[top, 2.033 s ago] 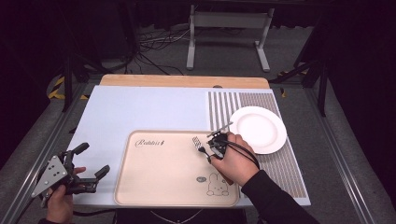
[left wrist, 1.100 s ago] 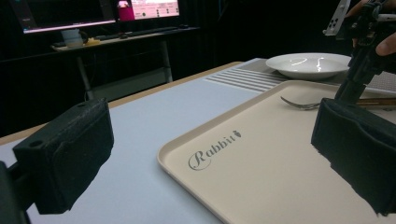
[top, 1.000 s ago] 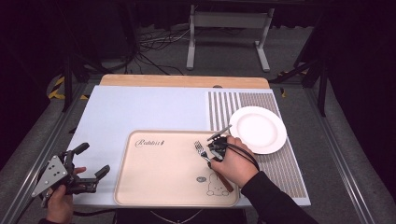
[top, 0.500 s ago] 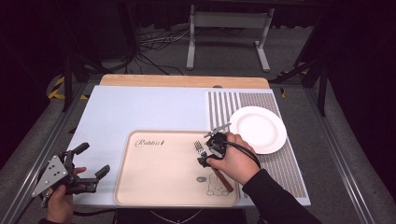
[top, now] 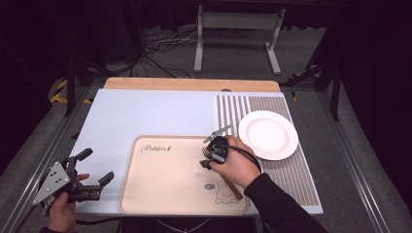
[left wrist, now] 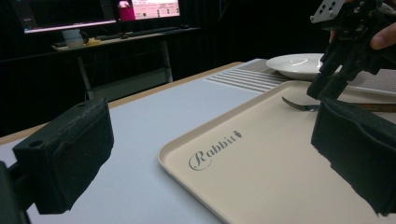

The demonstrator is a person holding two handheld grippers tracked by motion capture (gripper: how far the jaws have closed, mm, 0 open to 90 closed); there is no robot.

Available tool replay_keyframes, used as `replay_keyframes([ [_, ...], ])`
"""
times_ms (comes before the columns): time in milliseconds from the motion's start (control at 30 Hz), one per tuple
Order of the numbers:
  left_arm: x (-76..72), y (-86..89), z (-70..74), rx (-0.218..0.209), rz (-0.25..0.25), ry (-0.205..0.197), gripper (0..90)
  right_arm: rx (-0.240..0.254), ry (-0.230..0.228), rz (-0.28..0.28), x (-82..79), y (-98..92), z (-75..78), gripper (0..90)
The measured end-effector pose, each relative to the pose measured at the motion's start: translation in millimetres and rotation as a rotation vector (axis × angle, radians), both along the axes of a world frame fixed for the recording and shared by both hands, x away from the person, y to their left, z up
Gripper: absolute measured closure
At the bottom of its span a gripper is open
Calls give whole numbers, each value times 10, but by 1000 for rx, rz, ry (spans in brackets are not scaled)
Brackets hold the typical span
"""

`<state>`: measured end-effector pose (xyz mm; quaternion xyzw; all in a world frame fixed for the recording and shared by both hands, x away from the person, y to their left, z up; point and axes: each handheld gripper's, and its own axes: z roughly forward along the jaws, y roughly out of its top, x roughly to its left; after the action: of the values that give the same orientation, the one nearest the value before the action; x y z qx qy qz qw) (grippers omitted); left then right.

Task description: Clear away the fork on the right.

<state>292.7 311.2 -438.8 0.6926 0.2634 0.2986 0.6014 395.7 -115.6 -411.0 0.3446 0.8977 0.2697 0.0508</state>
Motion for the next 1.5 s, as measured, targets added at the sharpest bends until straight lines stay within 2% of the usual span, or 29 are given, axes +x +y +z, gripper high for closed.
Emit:
replay_keyframes([
  [33, 1, 1, 0, -1, 0, 0, 0, 0, 0, 0, 0, 0, 0, 710],
  [67, 4, 2, -1, -1, -3, -1, 0, -16, -4, 2, 5, 11, -4, 780],
  [100, 3, 2, 0, 0, -3, 0, 0, -33, -34, 23, 28, 24, -15, 873],
  [167, 0, 2, 0, 0, -1, -1, 0, -41, -38, 25, 36, 27, -17, 900],
  [267, 0, 3, 1, 0, -1, -1, 0, -45, -39, 48, 85, 35, -63, 900],
  [600, 1, 3, 1, 0, -1, -1, 0, -58, -37, 56, 146, 45, -181, 900],
  [967, -2, 2, 3, 1, -2, -2, 0, -73, -48, 52, 167, 53, -205, 900],
  [1233, -3, 3, 4, -2, -1, -2, 0, -89, -59, 34, 189, 25, -201, 900],
  [1500, -2, 2, 3, 1, -1, -2, 0, -99, -65, -11, 235, -94, -195, 900],
])
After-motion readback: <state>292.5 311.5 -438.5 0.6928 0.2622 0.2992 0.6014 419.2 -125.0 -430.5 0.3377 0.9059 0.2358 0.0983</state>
